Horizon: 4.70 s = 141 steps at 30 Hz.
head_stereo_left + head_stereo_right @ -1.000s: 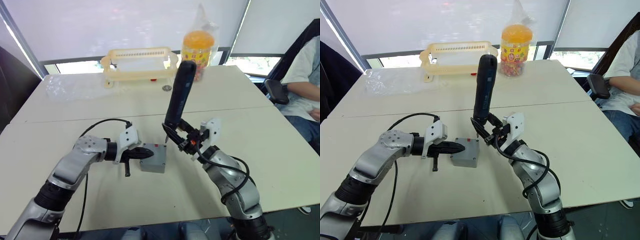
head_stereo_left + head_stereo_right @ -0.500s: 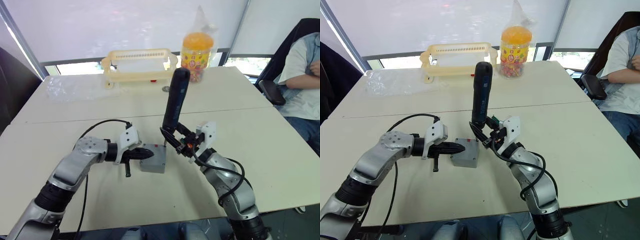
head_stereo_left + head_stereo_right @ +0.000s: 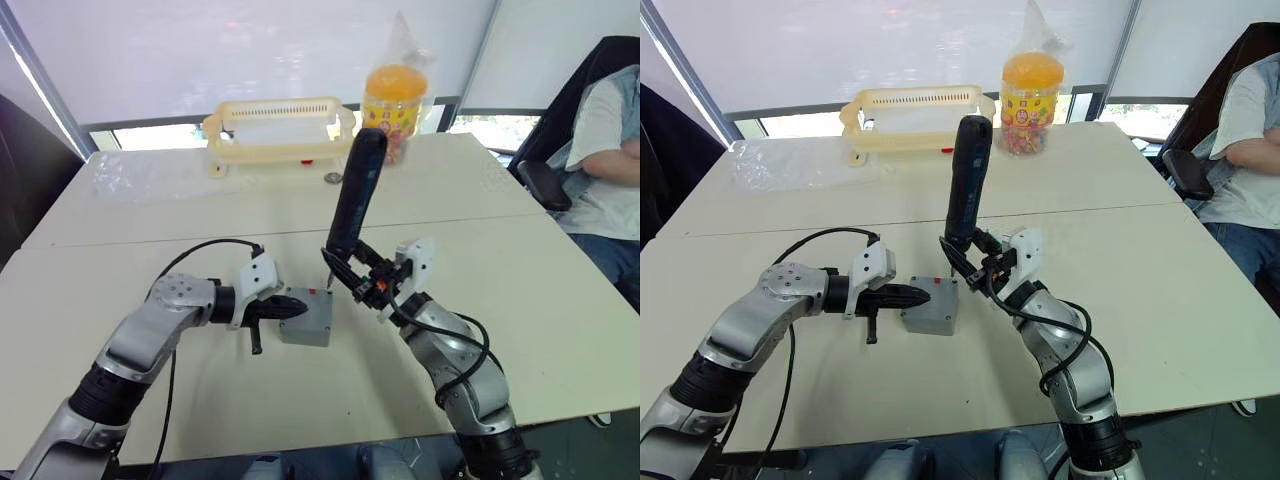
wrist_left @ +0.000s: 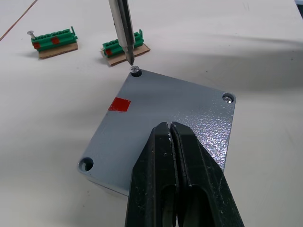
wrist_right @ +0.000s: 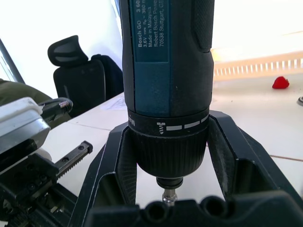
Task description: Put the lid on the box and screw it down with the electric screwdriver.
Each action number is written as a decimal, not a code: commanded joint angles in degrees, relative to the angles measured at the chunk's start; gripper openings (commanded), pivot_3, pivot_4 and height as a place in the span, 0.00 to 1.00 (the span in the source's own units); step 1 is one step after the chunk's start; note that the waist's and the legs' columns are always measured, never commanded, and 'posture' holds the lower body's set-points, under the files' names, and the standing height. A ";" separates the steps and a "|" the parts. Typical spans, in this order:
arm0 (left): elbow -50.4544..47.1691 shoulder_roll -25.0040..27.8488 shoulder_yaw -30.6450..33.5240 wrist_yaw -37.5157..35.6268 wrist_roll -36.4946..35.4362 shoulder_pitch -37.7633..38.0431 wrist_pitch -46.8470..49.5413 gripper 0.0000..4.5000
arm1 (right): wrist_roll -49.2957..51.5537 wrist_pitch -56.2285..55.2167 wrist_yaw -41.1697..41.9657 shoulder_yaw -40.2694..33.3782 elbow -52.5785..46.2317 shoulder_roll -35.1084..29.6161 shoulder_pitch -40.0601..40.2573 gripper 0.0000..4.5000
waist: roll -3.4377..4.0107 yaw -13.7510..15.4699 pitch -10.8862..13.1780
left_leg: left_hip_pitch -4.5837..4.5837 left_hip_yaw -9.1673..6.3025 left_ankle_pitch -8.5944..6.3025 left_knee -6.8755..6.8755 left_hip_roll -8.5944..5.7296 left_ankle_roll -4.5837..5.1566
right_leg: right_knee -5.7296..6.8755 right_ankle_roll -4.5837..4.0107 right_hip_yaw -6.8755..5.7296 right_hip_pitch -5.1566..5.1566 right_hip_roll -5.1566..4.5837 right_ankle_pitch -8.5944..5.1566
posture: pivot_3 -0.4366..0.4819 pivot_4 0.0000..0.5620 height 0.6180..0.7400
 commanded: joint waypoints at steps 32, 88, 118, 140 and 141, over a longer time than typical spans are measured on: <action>-0.32 0.51 -0.68 -0.01 0.54 1.54 0.97 0.00 | -5.18 -5.76 2.68 2.20 2.67 -1.06 1.86 0.38 | -0.01 -0.03 -0.04 | 0.08 -0.01 0.00 0.00 0.00 0.00 | -0.02 0.00 0.00 0.09 0.00 0.00 | 0.48 0.27 1.00; -2.12 0.02 -0.40 1.64 0.15 3.26 2.25 0.00 | -10.88 -7.15 4.95 7.05 12.99 -0.56 2.73 0.38 | -0.02 -0.35 -1.16 | 1.12 -0.11 -0.11 -0.29 0.15 0.15 | -0.16 -0.30 -0.04 1.04 0.06 -0.51 | 0.48 0.27 1.00; -0.94 -0.31 -0.54 1.59 0.72 2.97 1.81 0.00 | -11.70 0.11 4.81 6.32 11.96 -5.08 3.45 0.38 | -0.17 -0.01 -1.90 | 1.39 -0.22 -0.13 -0.48 0.17 0.17 | -0.30 -0.22 -0.09 1.33 -0.02 -0.93 | 0.48 0.27 1.00; 0.13 -1.04 -0.65 2.02 1.16 3.97 2.03 0.00 | -11.96 -0.55 4.34 7.04 12.89 -4.08 3.70 0.38 | -0.20 0.02 -1.92 | 1.60 -0.24 -0.14 -0.93 0.17 0.16 | -0.39 -0.28 -0.10 1.37 -0.07 -1.08 | 0.48 0.27 1.00; 0.16 -1.03 -0.71 2.03 1.21 4.11 1.98 0.00 | -11.97 -0.55 4.32 7.04 12.77 -4.09 3.69 0.38 | -0.20 0.02 -1.92 | 1.61 -0.24 -0.14 -0.94 0.17 0.16 | -0.39 -0.28 -0.10 1.37 -0.07 -1.09 | 0.48 0.27 1.00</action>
